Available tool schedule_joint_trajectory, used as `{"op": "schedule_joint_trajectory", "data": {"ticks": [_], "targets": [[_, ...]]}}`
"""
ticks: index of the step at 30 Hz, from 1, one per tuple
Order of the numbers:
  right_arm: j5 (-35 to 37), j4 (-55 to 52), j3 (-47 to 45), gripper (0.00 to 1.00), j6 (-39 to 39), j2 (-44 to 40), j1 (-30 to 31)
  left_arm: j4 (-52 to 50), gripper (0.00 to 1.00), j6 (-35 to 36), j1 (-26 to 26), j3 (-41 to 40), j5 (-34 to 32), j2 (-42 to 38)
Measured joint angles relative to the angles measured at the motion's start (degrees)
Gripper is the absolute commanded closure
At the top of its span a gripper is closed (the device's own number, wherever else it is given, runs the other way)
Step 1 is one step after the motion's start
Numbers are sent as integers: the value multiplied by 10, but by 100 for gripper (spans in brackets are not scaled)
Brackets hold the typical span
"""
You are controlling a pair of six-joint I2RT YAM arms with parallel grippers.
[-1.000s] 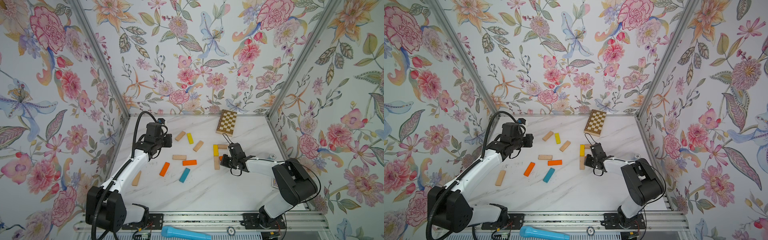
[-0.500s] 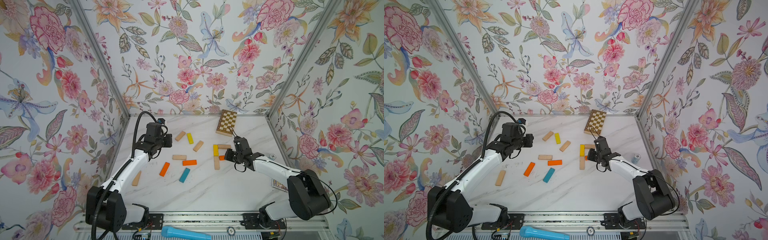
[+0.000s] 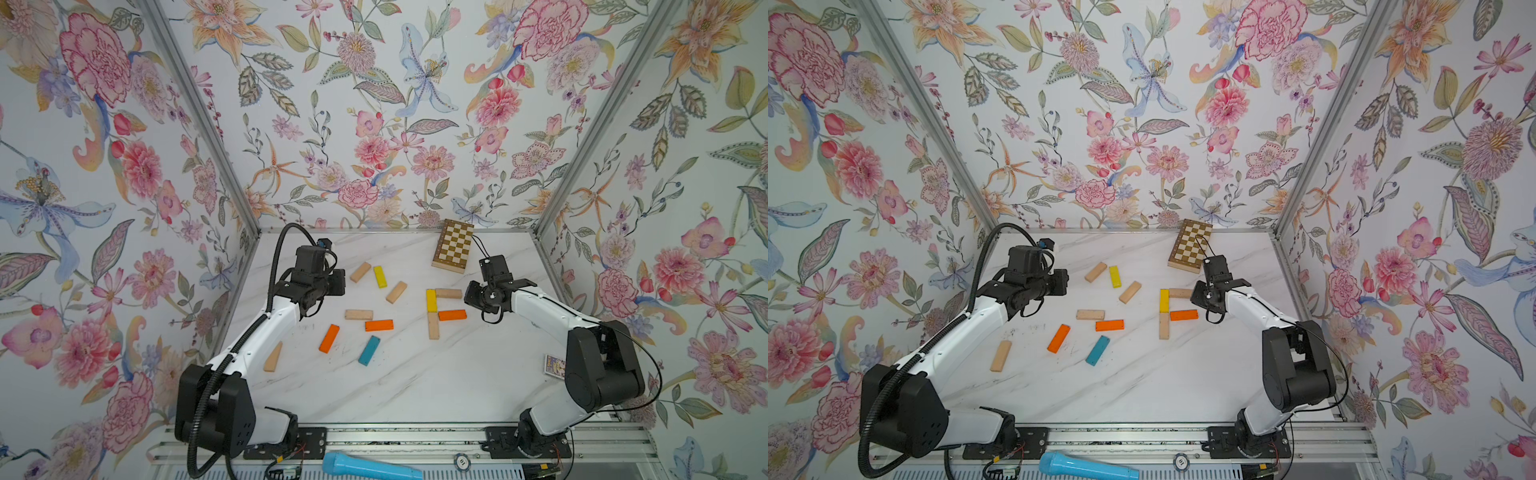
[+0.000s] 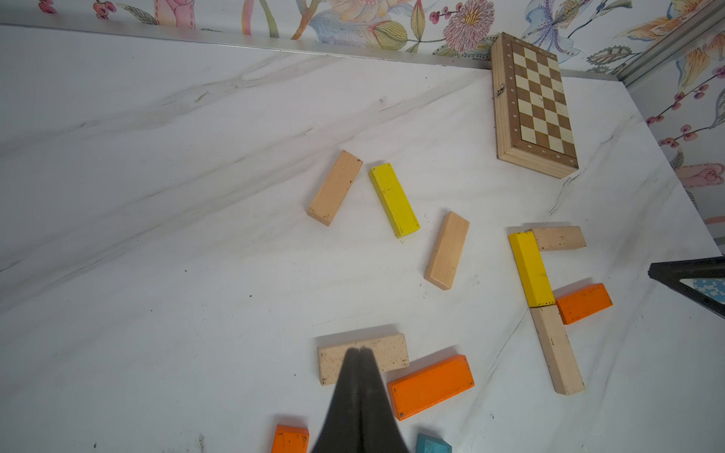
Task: Assemble the number 6 with building blocks
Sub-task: Assemble the building block at the center of the board.
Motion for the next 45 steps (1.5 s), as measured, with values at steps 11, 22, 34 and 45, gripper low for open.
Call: {"op": "schedule_joint_trajectory", "data": {"ticks": [11, 22, 34, 45], "targets": [[22, -66, 36, 70, 94, 70, 6, 0, 85, -4, 0, 0, 2, 3], [41, -92, 104, 72, 146, 125, 7, 0, 85, -4, 0, 0, 13, 3], [40, -107, 110, 73, 170, 143, 7, 0, 86, -4, 0, 0, 15, 3], [24, -108, 110, 73, 196, 145, 8, 0, 86, -4, 0, 0, 15, 3]]}}
